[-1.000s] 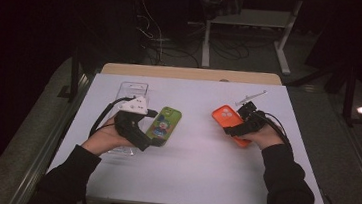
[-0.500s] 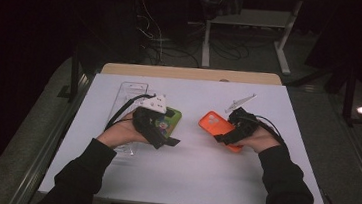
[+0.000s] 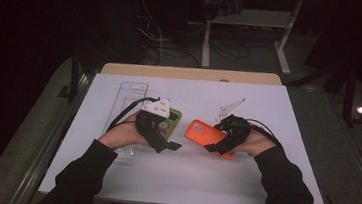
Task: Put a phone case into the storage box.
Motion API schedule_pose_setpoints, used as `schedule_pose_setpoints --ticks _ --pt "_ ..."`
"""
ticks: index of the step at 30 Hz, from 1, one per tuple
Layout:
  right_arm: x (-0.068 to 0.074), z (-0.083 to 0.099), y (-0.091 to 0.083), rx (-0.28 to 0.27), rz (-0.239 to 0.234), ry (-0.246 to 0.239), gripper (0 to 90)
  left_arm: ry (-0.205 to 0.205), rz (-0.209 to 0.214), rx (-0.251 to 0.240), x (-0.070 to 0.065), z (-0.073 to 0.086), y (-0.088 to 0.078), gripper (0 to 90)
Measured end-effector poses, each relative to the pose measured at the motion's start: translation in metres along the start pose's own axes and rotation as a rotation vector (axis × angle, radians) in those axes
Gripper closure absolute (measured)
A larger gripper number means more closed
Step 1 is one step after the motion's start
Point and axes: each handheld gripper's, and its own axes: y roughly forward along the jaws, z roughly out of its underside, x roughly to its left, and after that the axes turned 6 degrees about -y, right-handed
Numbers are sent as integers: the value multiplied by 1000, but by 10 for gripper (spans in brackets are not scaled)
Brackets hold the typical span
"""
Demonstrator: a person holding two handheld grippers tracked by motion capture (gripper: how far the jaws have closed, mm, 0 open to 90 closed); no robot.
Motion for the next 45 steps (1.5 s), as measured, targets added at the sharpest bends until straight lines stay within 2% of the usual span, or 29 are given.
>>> schedule_pose_setpoints --ticks 1,4,7,9,10,11,15,22,23,31,34,36,45 --pt "1 -1 1 -4 -8 -17 148 13 1 9 0 -1 0 0" --pt "9 -7 3 0 -42 -60 148 16 11 8 -3 -1 1 0" --pt "15 -10 6 11 -67 -90 148 35 18 31 -4 -1 2 0" --pt "19 -13 7 16 -81 -108 148 23 23 32 -6 0 4 0" --pt "20 -15 7 17 -85 -114 148 26 30 35 -6 0 5 0" --pt "23 -17 8 13 -110 -132 148 28 35 38 -7 0 6 0" --pt "29 -21 9 12 -137 -167 148 44 57 60 -10 1 8 0" --pt "36 -26 10 18 -166 -188 148 87 83 103 -13 3 13 0" --pt "38 -28 10 16 -171 -197 147 103 88 113 -13 3 15 0" --pt "41 -30 9 14 -175 -219 148 106 105 164 -17 6 23 0" --pt "43 -30 9 28 -187 -195 147 108 110 178 -19 6 26 0" --pt "42 -31 10 14 -180 -225 148 117 106 190 -20 7 28 0" --pt "46 -34 12 11 -191 -242 147 128 128 233 -25 9 38 0"
